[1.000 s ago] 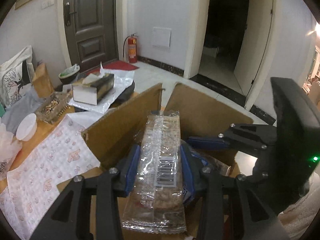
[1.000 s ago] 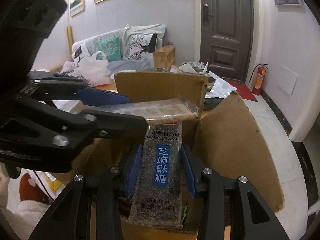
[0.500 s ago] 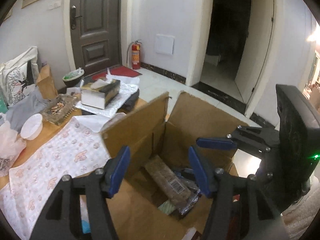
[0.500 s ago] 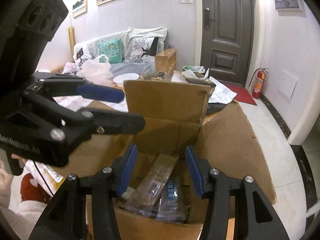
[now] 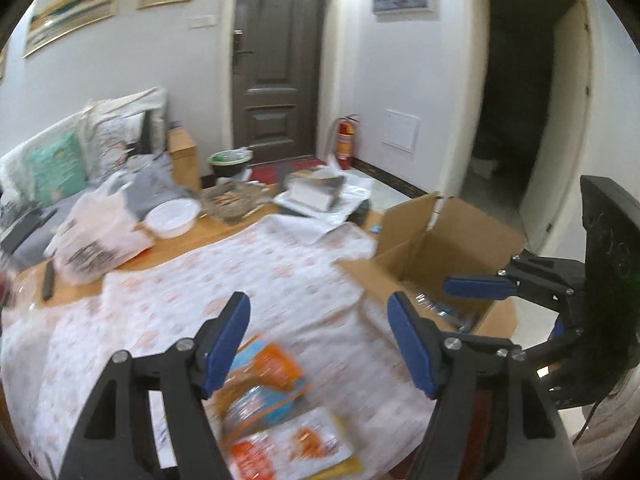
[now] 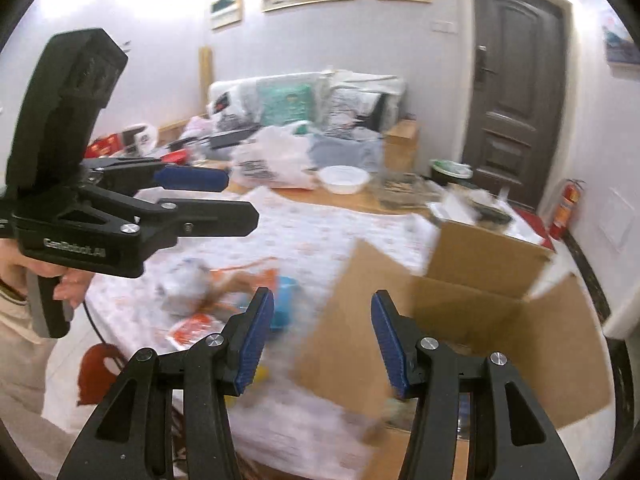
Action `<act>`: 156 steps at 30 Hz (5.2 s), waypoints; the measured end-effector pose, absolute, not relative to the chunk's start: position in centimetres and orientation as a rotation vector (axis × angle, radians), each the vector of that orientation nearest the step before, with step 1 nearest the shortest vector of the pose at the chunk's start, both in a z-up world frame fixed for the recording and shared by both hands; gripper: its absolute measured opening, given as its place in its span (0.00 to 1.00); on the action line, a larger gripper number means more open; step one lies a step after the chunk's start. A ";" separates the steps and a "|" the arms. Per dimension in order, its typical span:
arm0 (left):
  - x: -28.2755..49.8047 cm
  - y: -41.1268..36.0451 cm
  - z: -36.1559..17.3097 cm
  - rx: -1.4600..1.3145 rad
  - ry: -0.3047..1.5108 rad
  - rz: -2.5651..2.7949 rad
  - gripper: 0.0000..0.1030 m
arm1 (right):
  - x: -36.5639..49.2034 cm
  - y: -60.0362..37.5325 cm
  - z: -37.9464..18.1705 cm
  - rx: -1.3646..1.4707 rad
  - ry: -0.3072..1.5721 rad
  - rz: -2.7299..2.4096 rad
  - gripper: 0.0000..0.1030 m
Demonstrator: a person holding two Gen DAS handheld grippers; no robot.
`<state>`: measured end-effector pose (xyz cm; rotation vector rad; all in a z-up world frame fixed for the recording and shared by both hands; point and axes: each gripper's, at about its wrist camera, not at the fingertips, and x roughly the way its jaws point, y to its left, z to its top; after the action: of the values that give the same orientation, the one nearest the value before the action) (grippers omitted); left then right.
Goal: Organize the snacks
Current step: 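Move both grippers back to the table and grasp the white milk-drink bag with the left gripper, then carry the white milk-drink bag into the box with the left gripper and release it, then return both grippers to the table and reach toward the fish-snack pouch with the right gripper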
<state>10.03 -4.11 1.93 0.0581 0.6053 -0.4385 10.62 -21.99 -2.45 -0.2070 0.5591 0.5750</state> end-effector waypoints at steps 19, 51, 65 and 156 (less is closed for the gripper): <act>9.4 11.9 -10.8 -0.181 0.759 -0.306 0.71 | 12.6 -6.1 -10.4 -0.299 0.797 0.755 0.46; 13.2 14.2 -17.5 -0.424 0.861 -0.532 0.49 | 16.0 1.9 -16.3 -0.412 0.838 0.852 0.57; 9.4 13.5 -11.6 -0.355 0.761 -0.445 0.43 | 12.6 0.9 -12.1 -0.392 0.684 0.909 0.44; 6.1 7.7 -6.6 -0.208 0.725 -0.338 0.71 | 9.6 -11.0 -7.5 -0.350 0.701 0.842 0.49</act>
<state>6.11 7.71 -6.58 -0.2079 0.7254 -0.3381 9.55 -10.98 -7.54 -0.3503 0.7013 0.8424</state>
